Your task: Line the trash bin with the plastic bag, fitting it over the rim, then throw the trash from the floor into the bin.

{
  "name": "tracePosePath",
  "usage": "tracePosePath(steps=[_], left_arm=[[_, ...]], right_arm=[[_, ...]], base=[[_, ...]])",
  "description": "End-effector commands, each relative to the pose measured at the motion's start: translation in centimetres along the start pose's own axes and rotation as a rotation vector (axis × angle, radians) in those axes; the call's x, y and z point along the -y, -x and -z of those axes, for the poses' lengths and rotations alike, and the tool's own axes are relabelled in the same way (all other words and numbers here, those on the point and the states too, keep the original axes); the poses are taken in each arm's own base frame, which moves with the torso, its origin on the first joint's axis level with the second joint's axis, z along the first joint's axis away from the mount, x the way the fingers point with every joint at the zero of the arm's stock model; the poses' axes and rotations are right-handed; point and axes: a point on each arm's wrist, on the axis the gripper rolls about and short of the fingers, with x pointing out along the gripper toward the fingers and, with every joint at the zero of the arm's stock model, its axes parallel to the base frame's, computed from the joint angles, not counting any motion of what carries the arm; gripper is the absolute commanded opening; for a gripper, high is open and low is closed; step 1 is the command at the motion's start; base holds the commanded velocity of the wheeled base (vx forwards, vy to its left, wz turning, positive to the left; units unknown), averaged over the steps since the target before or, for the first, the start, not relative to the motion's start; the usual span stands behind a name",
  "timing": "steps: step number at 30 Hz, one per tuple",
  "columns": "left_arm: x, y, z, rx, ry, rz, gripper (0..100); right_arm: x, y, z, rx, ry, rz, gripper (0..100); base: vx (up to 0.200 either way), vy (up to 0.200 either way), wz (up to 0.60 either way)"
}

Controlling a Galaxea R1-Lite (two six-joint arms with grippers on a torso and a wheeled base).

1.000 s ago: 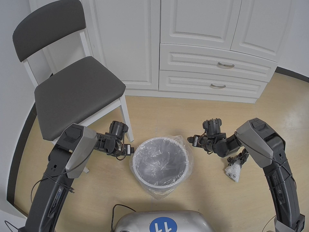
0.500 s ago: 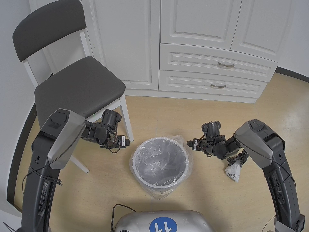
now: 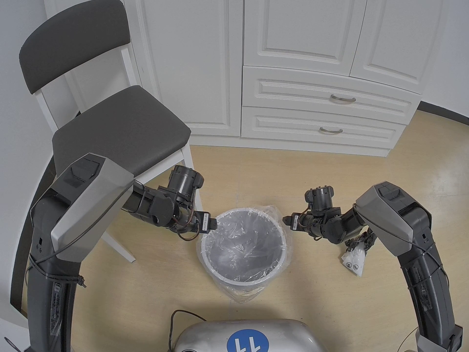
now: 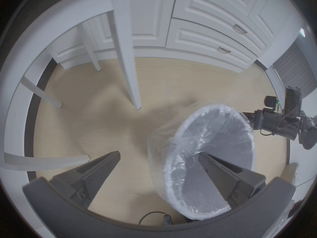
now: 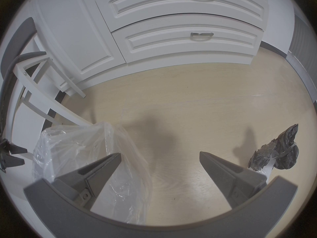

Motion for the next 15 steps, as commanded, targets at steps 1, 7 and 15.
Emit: tracePosePath(steps=[1, 7, 15], left_arm=[[2.2, -0.5, 1.4, -0.003, -0.041, 0.031, 100], [2.4, -2.9, 2.2, -0.002, -0.040, 0.035, 100], [2.2, -4.9, 1.8, 0.021, -0.019, 0.027, 100]], right_arm=[[-0.2, 0.0, 0.3, -0.008, 0.005, -0.002, 100], [-0.2, -0.1, 0.4, -0.009, 0.006, -0.003, 100], [-0.3, -0.2, 0.5, -0.006, 0.005, -0.002, 100]], base=[[0.000, 0.000, 0.00], [0.000, 0.000, 0.00], [0.000, 0.000, 0.00]])
